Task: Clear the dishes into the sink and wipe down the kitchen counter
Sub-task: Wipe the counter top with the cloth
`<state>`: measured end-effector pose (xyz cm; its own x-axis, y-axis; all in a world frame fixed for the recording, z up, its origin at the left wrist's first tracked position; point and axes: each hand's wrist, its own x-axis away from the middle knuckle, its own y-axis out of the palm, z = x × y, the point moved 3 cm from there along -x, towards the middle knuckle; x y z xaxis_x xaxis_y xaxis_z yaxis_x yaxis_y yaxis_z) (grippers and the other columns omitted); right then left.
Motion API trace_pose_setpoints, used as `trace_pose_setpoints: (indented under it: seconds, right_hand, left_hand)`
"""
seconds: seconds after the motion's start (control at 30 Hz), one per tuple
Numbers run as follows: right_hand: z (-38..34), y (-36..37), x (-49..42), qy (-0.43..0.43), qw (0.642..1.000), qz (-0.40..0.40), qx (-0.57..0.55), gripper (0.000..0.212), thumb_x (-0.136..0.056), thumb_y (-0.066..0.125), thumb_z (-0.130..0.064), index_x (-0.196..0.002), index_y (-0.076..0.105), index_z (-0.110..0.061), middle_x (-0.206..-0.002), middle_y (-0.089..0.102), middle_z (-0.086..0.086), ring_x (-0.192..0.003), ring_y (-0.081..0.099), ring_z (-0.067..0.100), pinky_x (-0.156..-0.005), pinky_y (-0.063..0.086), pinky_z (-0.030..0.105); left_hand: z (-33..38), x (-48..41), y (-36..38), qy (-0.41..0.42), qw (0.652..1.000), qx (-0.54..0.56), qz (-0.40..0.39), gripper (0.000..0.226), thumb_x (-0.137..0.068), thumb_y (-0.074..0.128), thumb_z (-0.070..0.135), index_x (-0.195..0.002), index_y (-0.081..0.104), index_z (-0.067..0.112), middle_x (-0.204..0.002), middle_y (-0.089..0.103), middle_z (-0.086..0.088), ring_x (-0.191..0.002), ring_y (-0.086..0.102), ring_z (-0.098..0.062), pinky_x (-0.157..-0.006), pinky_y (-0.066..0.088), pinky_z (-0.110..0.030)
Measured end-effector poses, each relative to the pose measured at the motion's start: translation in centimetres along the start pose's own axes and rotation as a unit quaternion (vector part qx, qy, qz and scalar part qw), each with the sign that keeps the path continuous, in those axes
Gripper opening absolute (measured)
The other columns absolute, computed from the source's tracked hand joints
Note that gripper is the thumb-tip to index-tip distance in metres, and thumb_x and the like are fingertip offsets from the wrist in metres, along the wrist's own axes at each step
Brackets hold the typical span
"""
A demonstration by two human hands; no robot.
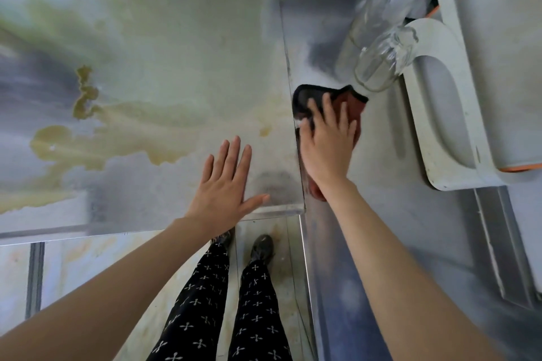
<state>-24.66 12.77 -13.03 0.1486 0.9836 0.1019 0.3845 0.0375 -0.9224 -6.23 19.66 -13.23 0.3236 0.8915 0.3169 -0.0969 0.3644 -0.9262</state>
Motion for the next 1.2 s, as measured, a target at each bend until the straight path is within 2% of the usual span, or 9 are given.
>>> trace_pose_setpoints:
  seconds: [0.13, 0.3, 0.4, 0.5, 0.6, 0.73, 0.93, 1.1, 1.2]
  right_hand:
    - [-1.1, 0.3, 0.9, -0.229, 0.967, -0.085, 0.071, 0.050, -0.097, 0.021, -0.043, -0.144, 0.032, -0.031, -0.155, 0.023, -0.007, -0.141, 0.022, 0.028, -0.115, 0.011, 0.047]
    - [-1.4, 0.4, -2.8, -0.056, 0.998, -0.030, 0.027, 0.047, -0.099, 0.025, -0.040, -0.145, 0.029, -0.031, -0.156, 0.018, -0.006, -0.145, 0.009, 0.024, -0.116, 0.003, 0.046]
    - [-3.5, 1.2, -0.5, -0.137, 0.987, -0.073, 0.031, 0.048, -0.099, 0.025, -0.041, -0.146, 0.027, -0.030, -0.157, 0.014, -0.005, -0.145, 0.005, 0.028, -0.116, 0.002, 0.047]
    - [-2.6, 1.2, 2.6, -0.257, 0.956, -0.115, 0.084, 0.049, -0.098, 0.024, -0.043, -0.146, 0.026, -0.033, -0.156, 0.015, -0.009, -0.144, 0.013, 0.025, -0.114, 0.002, 0.043]
    - [-0.2, 0.7, 2.4, -0.163, 0.982, -0.068, 0.072, 0.050, -0.097, 0.021, -0.044, -0.145, 0.028, -0.032, -0.156, 0.018, -0.008, -0.144, 0.013, 0.022, -0.116, 0.006, 0.044]
    - [-2.0, 1.5, 3.8, 0.019, 0.999, -0.013, 0.025, 0.049, -0.099, 0.028, -0.038, -0.146, 0.027, -0.027, -0.157, 0.017, -0.003, -0.145, 0.006, 0.028, -0.116, 0.003, 0.047]
    - [-6.0, 3.4, 7.5, -0.195, 0.973, -0.090, 0.081, 0.051, -0.096, 0.024, -0.042, -0.145, 0.029, -0.029, -0.156, 0.019, -0.006, -0.144, 0.016, 0.025, -0.114, 0.007, 0.046]
    - [-5.6, 3.5, 6.7, 0.000, 0.999, -0.003, 0.043, 0.050, -0.096, 0.029, -0.039, -0.145, 0.030, -0.028, -0.156, 0.019, 0.000, -0.144, 0.014, 0.031, -0.114, 0.010, 0.051]
    - [-9.2, 4.9, 9.4, -0.079, 0.996, -0.034, 0.034, 0.050, -0.095, 0.033, -0.038, -0.144, 0.034, -0.027, -0.154, 0.025, 0.001, -0.142, 0.020, 0.033, -0.113, 0.011, 0.051]
  left_hand:
    - [0.0, 0.0, 0.0, 0.001, 1.000, 0.005, 0.014, 0.092, -0.077, 0.011, 0.074, -0.143, -0.008, 0.013, -0.152, -0.013, -0.007, -0.140, -0.014, -0.023, -0.111, -0.005, -0.040]
    - [0.1, 0.1, -0.5, 0.001, 1.000, -0.006, 0.017, 0.092, -0.080, 0.015, 0.072, -0.146, 0.006, 0.009, -0.154, 0.000, -0.012, -0.142, -0.001, -0.028, -0.112, 0.003, -0.042]
    - [0.0, 0.9, -0.8, 0.007, 0.998, -0.021, 0.053, 0.076, -0.086, 0.028, 0.062, -0.137, 0.038, 0.005, -0.146, 0.034, -0.017, -0.135, 0.030, -0.032, -0.109, 0.027, -0.046]
    - [-0.5, 2.8, -0.6, 0.004, 0.997, -0.011, 0.082, 0.065, -0.089, 0.035, 0.055, -0.131, 0.047, 0.007, -0.141, 0.042, -0.015, -0.132, 0.032, -0.028, -0.108, 0.023, -0.040]
    - [-1.4, 5.3, -0.3, 0.006, 0.995, -0.008, 0.104, 0.053, -0.091, 0.037, 0.048, -0.124, 0.054, 0.009, -0.137, 0.048, -0.013, -0.128, 0.036, -0.026, -0.106, 0.025, -0.040]
    - [-3.4, 8.1, 0.1, -0.103, 0.989, 0.017, 0.103, 0.057, -0.091, 0.034, 0.049, -0.130, 0.046, 0.010, -0.140, 0.044, -0.011, -0.130, 0.035, -0.025, -0.108, 0.019, -0.040]
    - [-5.6, 9.3, 0.9, -0.202, 0.976, 0.025, 0.073, 0.079, -0.085, 0.026, 0.066, -0.141, 0.031, 0.010, -0.149, 0.031, -0.012, -0.137, 0.021, -0.026, -0.109, 0.027, -0.047]
    - [-5.5, 9.2, 0.9, -0.206, 0.976, 0.035, 0.063, 0.080, -0.086, 0.020, 0.066, -0.143, 0.027, 0.011, -0.150, 0.028, -0.012, -0.139, 0.022, -0.028, -0.110, 0.027, -0.048]
    - [-5.4, 9.3, 1.3, -0.205, 0.975, 0.053, 0.067, 0.080, -0.086, 0.017, 0.066, -0.145, 0.021, 0.012, -0.152, 0.023, -0.010, -0.141, 0.017, -0.026, -0.111, 0.021, -0.046]
